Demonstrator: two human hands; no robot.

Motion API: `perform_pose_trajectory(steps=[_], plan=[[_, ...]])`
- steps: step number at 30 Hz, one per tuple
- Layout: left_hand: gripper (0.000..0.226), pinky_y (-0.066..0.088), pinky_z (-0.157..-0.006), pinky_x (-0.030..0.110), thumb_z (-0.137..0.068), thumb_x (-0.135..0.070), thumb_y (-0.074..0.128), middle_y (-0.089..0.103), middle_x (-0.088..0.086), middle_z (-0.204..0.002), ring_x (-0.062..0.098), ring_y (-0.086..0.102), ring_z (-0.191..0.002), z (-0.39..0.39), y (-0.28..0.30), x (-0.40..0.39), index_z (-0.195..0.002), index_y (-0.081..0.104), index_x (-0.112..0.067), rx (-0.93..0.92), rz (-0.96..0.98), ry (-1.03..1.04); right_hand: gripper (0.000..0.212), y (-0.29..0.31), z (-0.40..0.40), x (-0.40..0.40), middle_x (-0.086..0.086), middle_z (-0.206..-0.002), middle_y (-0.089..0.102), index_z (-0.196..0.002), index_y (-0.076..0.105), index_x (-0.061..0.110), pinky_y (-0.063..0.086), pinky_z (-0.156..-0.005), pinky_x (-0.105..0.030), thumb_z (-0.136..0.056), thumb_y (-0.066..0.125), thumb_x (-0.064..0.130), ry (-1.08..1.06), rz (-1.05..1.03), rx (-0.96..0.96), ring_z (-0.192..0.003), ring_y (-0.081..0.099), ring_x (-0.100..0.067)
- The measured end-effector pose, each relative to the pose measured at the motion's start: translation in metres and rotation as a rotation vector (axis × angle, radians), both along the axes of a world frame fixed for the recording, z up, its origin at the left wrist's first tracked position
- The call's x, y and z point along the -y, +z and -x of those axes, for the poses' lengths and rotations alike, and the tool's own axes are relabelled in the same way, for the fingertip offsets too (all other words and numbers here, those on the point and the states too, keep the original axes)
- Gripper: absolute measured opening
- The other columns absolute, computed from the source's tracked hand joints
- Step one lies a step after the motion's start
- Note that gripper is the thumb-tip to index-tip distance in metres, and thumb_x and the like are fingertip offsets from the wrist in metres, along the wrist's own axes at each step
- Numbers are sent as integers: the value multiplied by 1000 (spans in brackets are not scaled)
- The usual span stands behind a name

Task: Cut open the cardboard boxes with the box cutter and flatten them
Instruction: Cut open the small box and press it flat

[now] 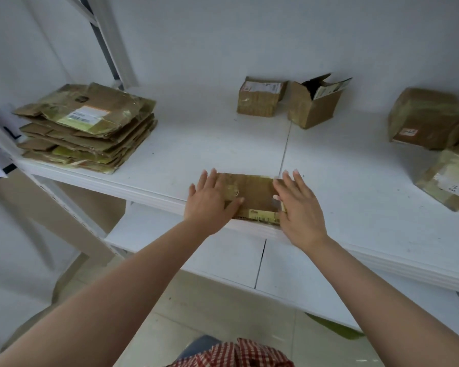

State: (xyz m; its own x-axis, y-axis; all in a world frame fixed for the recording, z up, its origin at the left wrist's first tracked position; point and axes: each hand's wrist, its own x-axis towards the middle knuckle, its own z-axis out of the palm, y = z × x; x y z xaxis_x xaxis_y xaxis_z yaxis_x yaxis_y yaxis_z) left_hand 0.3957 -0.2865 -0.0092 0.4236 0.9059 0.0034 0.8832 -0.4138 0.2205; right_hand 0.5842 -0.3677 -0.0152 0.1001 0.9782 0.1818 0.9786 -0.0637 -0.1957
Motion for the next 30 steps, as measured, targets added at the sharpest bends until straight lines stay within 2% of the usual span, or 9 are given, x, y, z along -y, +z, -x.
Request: perform_pose_trajectory(steps=[2,5,8,13,17,21,23,26,30], plan=[[86,14,-117,49,-89,-68,33,12,11,-159,27,4,-147,1,-4,0,-150,18,-9,-17,37,114,55,-3,-1,2,-11,-159,9,-146,25,17,19,-115,-40,-95,44,18,-131,61,8,-147,-1,-30],[94,21,-114,50,-85,-74,34,19,13,-156,29,8,-146,-1,-14,1,-147,22,-5,-37,91,172,59,-10,1,3,-23,-156,3,-151,10,21,9,-117,-48,-98,37,26,-268,227,19,-144,-3,-42],[92,20,-114,48,-85,-72,38,21,12,-155,27,9,-146,-5,-23,2,-146,24,-4,-1,68,206,59,-15,6,-1,-28,-154,6,-151,6,21,6,-118,-48,-99,34,23,-289,242,7,-143,-1,-44],[62,25,-109,40,-85,-51,61,44,8,-136,23,34,-132,-6,-28,10,-135,43,-18,365,-28,136,61,-17,9,-3,-27,-144,31,-145,26,16,20,-114,-45,-90,49,10,-277,81,-100,-139,20,-41],[64,42,-102,43,-81,-41,71,30,6,-145,27,44,-126,-2,-28,14,-136,44,-23,571,-37,120,66,-16,15,-6,-26,-132,40,-142,34,10,35,-100,-45,-81,56,1,-289,-51,-160,-118,42,-42],[64,52,-87,39,-79,-36,74,28,1,-146,25,51,-120,10,-18,-3,-136,46,-27,570,-132,100,71,-5,30,-21,-21,-139,31,-142,33,17,48,-81,-41,-78,57,-3,-316,-105,-268,-113,48,-38],[65,53,-87,39,-79,-32,76,28,3,-147,25,51,-119,22,-10,-17,-136,46,-24,557,-177,89,72,1,41,-34,-17,-137,30,-141,33,20,49,-70,-37,-78,59,-2,-322,-125,-280,-107,51,-35],[67,51,-90,38,-80,-31,75,26,6,-149,26,48,-123,51,4,-44,-139,45,-22,517,-245,78,71,10,67,-62,-16,-133,31,-140,33,20,48,-66,-36,-79,62,0,-308,-147,-274,-96,55,-34],[66,50,-89,39,-82,-34,73,26,9,-151,27,40,-130,106,28,-86,-140,45,-20,439,-349,94,64,24,117,-112,-14,-132,30,-141,32,21,48,-69,-38,-85,61,12,-242,-204,-324,-94,56,-34]])
